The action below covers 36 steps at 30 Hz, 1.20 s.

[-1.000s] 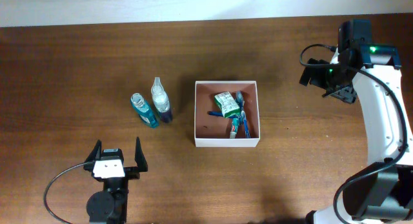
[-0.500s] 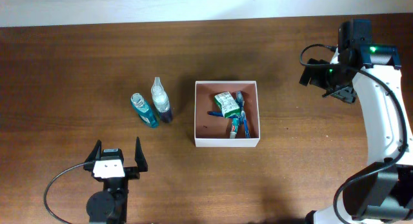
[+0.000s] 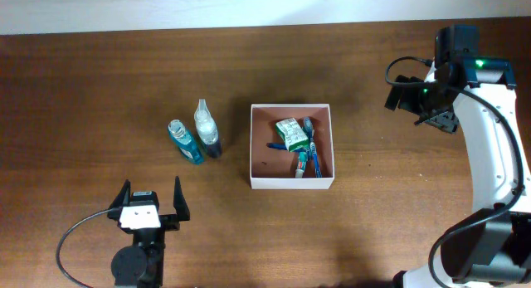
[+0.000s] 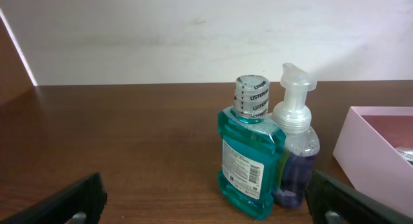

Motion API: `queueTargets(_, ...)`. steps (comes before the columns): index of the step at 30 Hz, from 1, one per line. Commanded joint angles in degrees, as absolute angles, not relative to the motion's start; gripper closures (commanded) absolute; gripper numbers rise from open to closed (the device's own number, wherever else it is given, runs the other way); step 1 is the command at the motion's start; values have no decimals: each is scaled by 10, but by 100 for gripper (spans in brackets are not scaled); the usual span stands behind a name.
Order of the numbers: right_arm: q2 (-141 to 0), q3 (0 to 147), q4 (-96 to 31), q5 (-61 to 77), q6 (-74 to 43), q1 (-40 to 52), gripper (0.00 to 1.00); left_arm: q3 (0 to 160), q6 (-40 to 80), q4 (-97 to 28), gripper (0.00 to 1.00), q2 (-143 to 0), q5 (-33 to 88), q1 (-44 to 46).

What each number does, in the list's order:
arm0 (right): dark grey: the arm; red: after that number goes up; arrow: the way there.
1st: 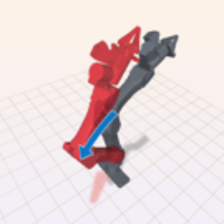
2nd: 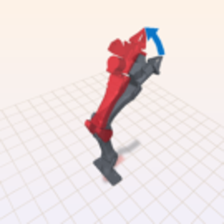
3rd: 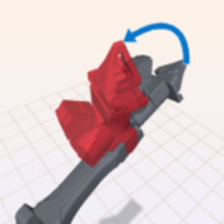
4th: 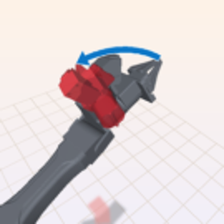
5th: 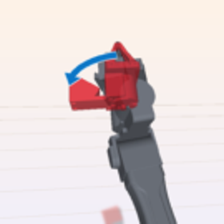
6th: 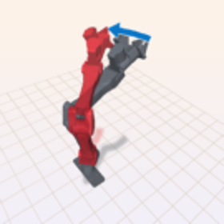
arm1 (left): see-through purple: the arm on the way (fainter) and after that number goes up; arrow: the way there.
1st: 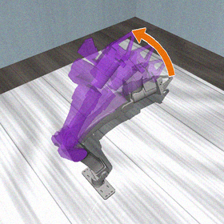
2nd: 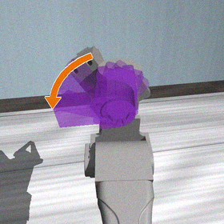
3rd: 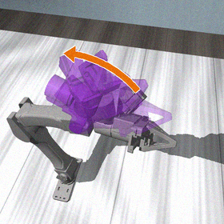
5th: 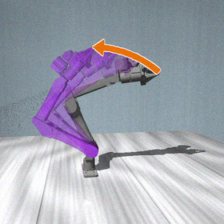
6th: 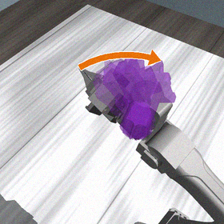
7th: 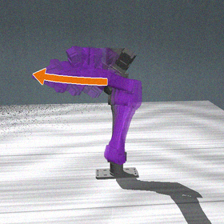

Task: Pack container
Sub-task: 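Raise the right gripper and withdraw it to the right side, then move the left gripper toward the teal mouthwash bottle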

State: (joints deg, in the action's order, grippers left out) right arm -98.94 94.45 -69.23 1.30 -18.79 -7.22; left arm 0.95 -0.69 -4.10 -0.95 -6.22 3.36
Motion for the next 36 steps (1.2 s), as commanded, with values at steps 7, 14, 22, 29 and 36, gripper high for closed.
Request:
queueTargets(7,-983,949,-694,6,-182,-75,2,5,-18,-24,0,-6,-56,34)
queueTargets(14,-984,949,-694,6,-182,-75,2,8,-10,-20,1,-6,-8,33)
queueTargets(22,-984,949,-694,6,-182,-75,2,159,38,-110,1,-52,36,32)
queueTargets(29,-983,949,-694,6,-182,-75,2,412,33,-258,1,-273,37,32)
queueTargets(36,-984,949,-694,6,-182,-75,2,688,30,-492,1,-502,73,32)
